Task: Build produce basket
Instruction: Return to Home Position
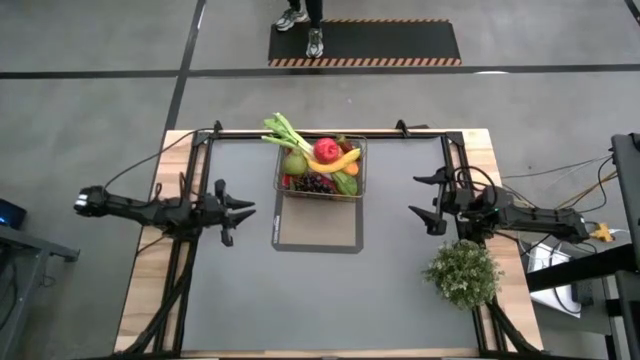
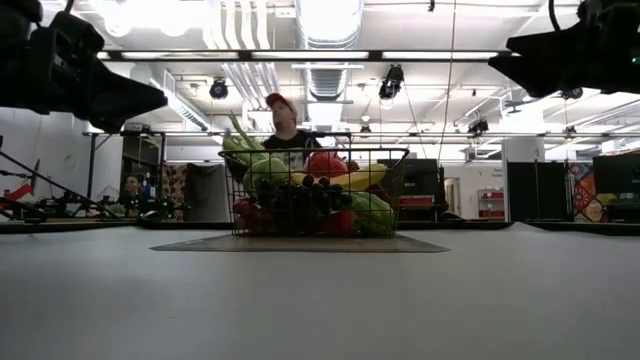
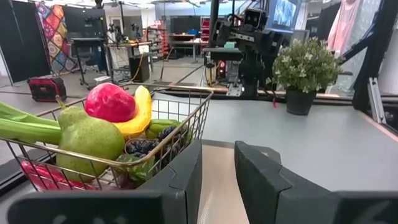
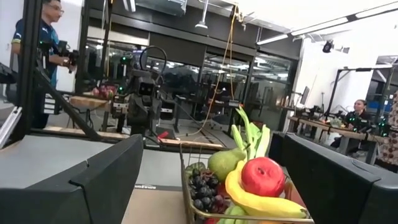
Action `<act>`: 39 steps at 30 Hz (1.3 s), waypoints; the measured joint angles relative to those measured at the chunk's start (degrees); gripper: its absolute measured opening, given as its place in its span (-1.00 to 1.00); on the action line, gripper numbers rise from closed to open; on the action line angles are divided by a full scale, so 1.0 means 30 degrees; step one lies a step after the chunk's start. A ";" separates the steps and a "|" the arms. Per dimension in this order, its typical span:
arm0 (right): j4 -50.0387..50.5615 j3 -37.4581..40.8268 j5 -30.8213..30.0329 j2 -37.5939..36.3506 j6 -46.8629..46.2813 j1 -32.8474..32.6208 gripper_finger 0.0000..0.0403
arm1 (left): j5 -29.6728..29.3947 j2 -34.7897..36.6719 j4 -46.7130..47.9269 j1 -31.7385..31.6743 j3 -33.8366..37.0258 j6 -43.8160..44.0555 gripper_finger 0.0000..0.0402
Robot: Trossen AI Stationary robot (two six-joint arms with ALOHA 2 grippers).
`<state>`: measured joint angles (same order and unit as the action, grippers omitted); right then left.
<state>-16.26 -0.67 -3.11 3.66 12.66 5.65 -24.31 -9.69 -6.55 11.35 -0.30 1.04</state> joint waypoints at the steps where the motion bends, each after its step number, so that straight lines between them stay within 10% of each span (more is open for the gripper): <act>1: -0.0031 0.0000 0.0000 0.0055 -0.0152 0.0000 0.83 | 0.0000 -0.0112 0.0001 -0.0001 0.0000 0.0000 -0.62; 39: -0.0040 0.0015 0.0007 0.0137 -0.0215 0.0000 0.83 | 0.0001 -0.3109 -0.0003 0.0000 0.0015 0.0007 -0.62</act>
<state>-16.38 -0.62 -3.09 4.08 12.01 5.65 -24.31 -19.02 -6.56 11.35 -0.25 1.06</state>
